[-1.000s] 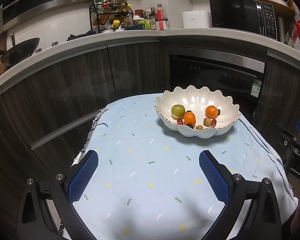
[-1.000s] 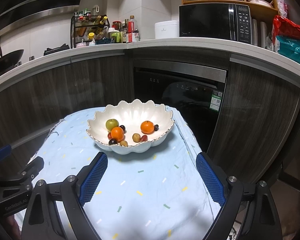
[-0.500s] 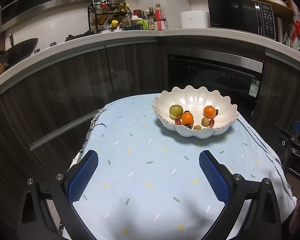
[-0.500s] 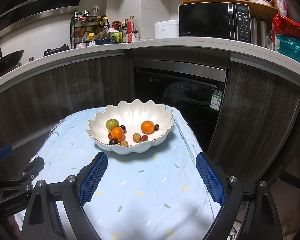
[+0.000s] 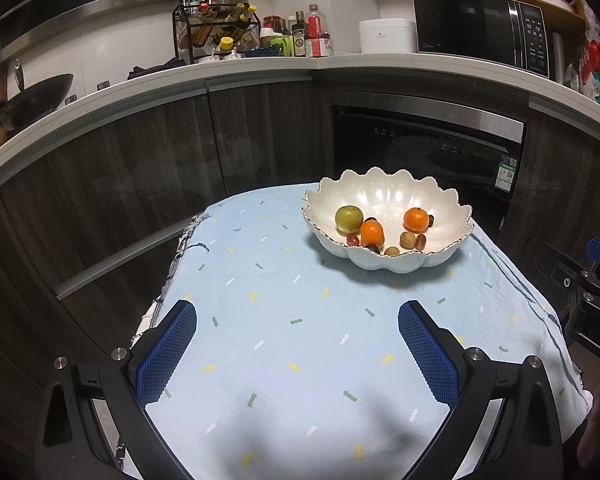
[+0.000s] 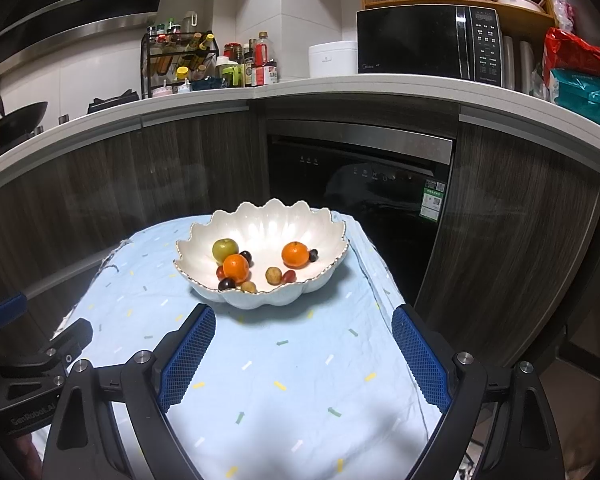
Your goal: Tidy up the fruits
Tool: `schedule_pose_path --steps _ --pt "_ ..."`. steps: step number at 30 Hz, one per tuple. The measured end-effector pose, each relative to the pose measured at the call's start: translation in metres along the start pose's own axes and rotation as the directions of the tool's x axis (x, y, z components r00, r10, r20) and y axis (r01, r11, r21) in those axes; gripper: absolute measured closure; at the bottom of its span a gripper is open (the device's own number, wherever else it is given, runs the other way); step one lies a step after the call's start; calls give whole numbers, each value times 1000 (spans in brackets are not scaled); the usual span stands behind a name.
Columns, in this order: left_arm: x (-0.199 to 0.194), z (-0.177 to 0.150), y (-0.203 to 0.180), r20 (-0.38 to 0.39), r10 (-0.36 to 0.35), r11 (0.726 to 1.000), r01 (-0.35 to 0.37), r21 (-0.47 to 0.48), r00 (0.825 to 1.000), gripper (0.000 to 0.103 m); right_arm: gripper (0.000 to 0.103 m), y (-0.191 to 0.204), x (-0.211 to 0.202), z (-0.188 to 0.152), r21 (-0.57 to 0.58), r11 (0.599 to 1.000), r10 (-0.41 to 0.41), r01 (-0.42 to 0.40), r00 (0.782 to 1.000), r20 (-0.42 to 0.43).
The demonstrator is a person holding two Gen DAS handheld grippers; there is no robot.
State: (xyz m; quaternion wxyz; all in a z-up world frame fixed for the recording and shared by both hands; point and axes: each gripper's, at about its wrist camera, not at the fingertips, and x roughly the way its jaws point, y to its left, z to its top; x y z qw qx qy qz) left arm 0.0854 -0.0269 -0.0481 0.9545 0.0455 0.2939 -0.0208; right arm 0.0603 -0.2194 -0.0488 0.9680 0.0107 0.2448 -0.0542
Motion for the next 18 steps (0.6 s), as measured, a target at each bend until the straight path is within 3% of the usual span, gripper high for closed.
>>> schedule_pose_path --steps 18 --pt "4 -2 1 -8 9 1000 -9 -3 1000 0 12 0 0 0 0 1000 -3 3 1000 -2"
